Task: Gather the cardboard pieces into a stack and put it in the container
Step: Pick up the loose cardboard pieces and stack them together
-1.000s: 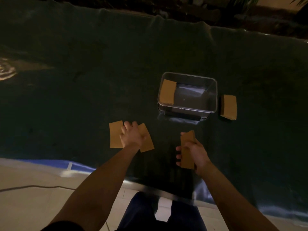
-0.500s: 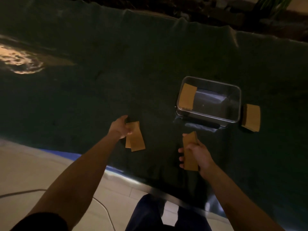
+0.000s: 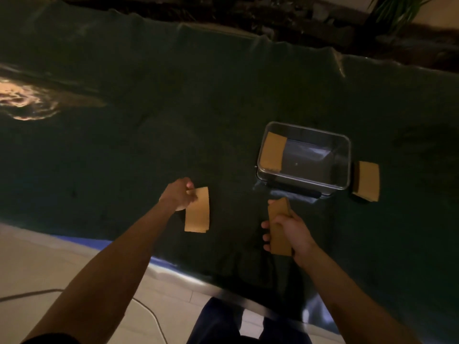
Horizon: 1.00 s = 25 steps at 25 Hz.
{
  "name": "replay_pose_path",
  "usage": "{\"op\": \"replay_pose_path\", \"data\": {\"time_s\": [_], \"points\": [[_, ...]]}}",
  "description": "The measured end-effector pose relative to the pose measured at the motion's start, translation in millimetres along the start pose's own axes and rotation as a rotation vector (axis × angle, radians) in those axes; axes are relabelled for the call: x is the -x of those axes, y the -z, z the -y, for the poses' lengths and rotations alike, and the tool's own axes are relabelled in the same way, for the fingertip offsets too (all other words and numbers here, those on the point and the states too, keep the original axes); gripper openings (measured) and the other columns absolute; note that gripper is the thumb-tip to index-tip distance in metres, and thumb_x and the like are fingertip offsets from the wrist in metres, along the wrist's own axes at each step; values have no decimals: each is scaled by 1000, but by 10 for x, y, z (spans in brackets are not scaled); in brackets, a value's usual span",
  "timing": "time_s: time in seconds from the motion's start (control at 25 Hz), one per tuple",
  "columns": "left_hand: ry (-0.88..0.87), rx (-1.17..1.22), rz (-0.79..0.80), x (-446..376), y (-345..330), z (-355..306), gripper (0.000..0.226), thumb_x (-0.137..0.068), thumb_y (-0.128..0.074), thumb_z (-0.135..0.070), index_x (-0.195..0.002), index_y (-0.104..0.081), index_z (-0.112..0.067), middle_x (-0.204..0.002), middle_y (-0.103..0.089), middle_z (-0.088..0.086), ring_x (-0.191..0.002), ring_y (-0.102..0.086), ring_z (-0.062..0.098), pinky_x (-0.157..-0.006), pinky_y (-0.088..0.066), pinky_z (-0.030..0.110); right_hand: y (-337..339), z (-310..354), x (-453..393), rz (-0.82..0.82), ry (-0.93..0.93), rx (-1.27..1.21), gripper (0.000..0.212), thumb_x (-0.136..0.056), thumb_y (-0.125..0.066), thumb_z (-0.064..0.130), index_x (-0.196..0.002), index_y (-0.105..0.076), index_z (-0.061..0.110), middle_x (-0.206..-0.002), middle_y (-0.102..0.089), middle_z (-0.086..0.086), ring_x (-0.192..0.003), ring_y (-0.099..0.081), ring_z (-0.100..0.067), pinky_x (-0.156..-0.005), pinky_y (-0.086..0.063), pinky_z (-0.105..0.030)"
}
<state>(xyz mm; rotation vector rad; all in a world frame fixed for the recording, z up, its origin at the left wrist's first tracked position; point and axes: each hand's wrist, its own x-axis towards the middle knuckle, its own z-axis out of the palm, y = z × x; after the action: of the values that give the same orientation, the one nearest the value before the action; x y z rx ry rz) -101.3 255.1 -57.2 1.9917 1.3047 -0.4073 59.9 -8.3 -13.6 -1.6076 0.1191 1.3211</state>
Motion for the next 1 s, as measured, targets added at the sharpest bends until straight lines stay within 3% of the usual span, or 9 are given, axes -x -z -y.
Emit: {"op": "replay_pose_path", "data": {"time_s": [0.16, 0.32, 0.44, 0.56, 0.68, 0.8, 0.88, 0.96, 1.0], "points": [[-149, 491, 426, 285, 193, -450, 32, -81, -79, -18, -109, -64, -21, -111, -70, 2, -106, -62, 23, -79, -46, 35, -17, 219, 132, 100, 42, -9, 38, -91, -67, 28, -127, -60, 40, -104, -68, -13, -74, -66, -25, -69, -58, -43], [-302, 688, 617, 497, 16, -992, 24, -80, -77, -14, -100, -65, -20, -96, -74, -2, -91, -66, 14, -72, -43, 31, -13, 373, 227, 261, 16, -11, 45, -80, -66, 56, -123, -58, 48, -124, -66, -5, -108, -64, -28, -81, -57, -44], [-335, 720, 572, 582, -170, -1283, 22, -83, -75, -9, -99, -65, -21, -88, -74, -6, -83, -68, 8, -69, -43, 30, 83, 380, 220, 326, 28, -107, 52, -83, -65, 54, -129, -58, 31, -120, -72, -14, -101, -70, -31, -79, -60, -40], [-362, 664, 417, 672, -330, -1440, 22, -80, -78, -12, -96, -66, -22, -87, -74, -9, -85, -68, 7, -75, -48, 30, 199, 369, 200, 301, 14, -145, 57, -80, -76, 45, -129, -60, 21, -113, -74, -16, -94, -71, -32, -81, -60, -47], [-424, 531, 274, 741, -414, -1534, 22, -80, -80, -15, -96, -65, -19, -100, -68, 0, -98, -65, 18, -88, -52, 33, 252, 326, 178, 240, 5, -149, 55, -80, -78, 34, -129, -57, 19, -106, -72, -15, -80, -71, -27, -74, -59, -45], [-579, 326, 184, 797, -420, -1596, 23, -84, -77, -23, -104, -66, -18, -111, -60, -3, -101, -62, 16, -94, -52, 36, 249, 311, 174, 201, 28, -178, 50, -82, -73, 20, -128, -55, 17, -104, -70, -15, -74, -69, -25, -69, -58, -43], [-698, 162, 164, 780, -381, -1599, 43, -87, -73, -28, -129, -61, -25, -132, -51, -5, -121, -53, 12, -107, -45, 38, 234, 346, 186, 182, 34, -194, 43, -84, -69, 11, -125, -56, 15, -100, -68, -16, -72, -69, -24, -68, -58, -42], [-777, 134, 280, 774, -332, -1569, 84, -84, -76, -35, -153, -28, -42, -158, -28, -6, -143, -30, 13, -118, -30, 38, 236, 380, 211, 166, 25, -160, 42, -85, -64, 4, -125, -54, 14, -100, -66, -17, -73, -68, -24, -67, -58, -40], [-787, 164, 364, 778, -310, -1558, 104, -78, -81, -39, -154, -11, -52, -164, -16, -13, -148, -19, 10, -118, -23, 36, 241, 397, 226, 163, 25, -138, 43, -86, -62, 3, -126, -54, 14, -103, -66, -17, -76, -68, -26, -68, -59, -40]]}}
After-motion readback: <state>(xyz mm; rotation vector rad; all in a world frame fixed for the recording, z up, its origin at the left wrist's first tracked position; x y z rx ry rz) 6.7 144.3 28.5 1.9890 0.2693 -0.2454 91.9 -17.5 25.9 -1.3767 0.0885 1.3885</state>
